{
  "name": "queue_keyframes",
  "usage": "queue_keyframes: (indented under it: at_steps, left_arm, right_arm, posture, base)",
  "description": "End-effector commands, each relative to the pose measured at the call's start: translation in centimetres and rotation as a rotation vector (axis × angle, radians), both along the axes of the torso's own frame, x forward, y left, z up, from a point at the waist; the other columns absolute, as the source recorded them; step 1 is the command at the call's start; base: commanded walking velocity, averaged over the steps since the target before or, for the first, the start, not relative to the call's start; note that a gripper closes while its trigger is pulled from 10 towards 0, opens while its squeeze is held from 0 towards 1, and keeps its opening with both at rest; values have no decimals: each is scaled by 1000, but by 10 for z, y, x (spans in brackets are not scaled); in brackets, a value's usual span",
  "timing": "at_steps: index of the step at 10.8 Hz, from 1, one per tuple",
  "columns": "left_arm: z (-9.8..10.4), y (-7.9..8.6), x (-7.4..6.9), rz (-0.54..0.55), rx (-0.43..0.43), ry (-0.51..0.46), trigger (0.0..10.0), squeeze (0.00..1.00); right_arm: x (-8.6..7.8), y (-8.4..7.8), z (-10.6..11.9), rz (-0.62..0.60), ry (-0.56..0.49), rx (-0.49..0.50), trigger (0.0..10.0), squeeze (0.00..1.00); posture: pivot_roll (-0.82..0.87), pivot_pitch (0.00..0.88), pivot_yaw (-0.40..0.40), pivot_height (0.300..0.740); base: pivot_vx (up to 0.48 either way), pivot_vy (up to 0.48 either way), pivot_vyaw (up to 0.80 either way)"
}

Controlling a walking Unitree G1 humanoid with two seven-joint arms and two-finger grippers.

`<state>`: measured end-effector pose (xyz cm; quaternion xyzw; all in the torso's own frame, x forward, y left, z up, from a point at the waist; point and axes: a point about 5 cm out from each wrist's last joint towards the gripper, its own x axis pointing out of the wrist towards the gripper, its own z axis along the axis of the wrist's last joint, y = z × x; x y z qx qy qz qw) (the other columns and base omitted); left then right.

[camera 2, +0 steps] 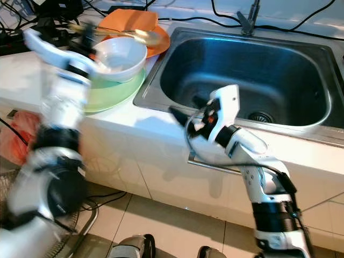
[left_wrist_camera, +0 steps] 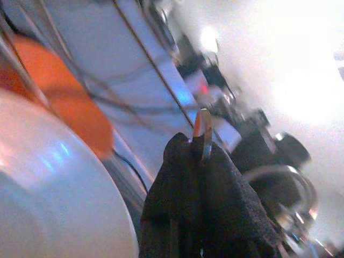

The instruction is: Kitchen organization

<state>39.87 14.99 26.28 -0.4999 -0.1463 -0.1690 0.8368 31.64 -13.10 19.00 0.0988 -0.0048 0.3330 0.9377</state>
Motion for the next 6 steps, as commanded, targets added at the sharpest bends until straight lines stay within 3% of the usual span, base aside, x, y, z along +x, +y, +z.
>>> queue_keyframes:
  at_steps: [1, 4, 6]
  left_arm:
    - [4, -8, -4, -44, 5, -21, 0, 0]
    - [-9, -38, -17, -190, -46, -1, 0, 0]
    - [-13, -53, -27, -272, -97, 14, 0, 0]
  right_arm:
    - [4, -5, 3, -56, -7, 32, 10000, 0]
    - [14, -15, 8, -192, -18, 89, 10000, 0]
    - [19, -18, 11, -243, 12, 196, 10000, 0]
  posture:
    - [132, 97, 60, 740]
    - [126, 98, 60, 740]
    - [124, 98, 60, 740]
  base:
    - [0, 0, 0]
    - [0, 0, 0]
    - [0, 0, 0]
